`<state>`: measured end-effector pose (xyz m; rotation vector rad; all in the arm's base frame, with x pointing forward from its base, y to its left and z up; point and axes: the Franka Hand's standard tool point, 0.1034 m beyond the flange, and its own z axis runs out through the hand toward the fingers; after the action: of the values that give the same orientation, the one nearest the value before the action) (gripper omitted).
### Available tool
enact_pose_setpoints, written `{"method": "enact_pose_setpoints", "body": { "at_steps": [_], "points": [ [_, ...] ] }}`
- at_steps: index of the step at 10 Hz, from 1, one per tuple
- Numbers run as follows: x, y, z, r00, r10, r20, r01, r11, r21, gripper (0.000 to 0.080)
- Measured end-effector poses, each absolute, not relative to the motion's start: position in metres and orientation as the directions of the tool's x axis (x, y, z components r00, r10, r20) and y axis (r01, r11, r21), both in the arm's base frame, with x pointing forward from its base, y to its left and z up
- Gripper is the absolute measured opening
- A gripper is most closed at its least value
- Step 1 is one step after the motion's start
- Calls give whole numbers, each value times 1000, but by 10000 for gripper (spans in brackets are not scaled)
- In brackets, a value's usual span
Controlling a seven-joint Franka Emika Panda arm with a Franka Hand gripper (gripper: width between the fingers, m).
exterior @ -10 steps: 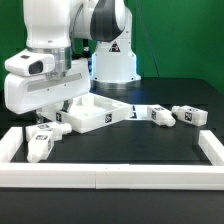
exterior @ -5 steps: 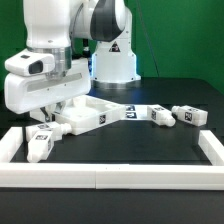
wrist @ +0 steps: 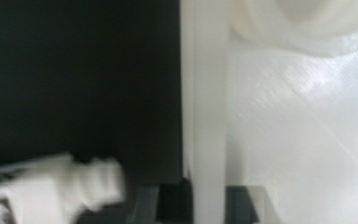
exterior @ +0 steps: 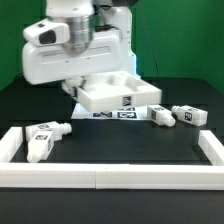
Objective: Assemble one leg
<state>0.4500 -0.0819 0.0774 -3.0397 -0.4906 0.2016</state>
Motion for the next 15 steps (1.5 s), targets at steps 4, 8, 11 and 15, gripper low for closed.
{"method": "enact_pose_setpoints", "body": {
  "at_steps": [4, 8, 11, 15],
  "points": [
    [518, -60, 70, 966, 227, -125, 222, -974, -50, 49],
    [516, -61, 67, 965, 227, -132, 222, -974, -51, 49],
    [539, -60, 63, 981, 83, -176, 78, -996, -39, 49],
    [568, -52, 51, 957, -76, -278, -81, -997, -8, 49]
  ]
}}
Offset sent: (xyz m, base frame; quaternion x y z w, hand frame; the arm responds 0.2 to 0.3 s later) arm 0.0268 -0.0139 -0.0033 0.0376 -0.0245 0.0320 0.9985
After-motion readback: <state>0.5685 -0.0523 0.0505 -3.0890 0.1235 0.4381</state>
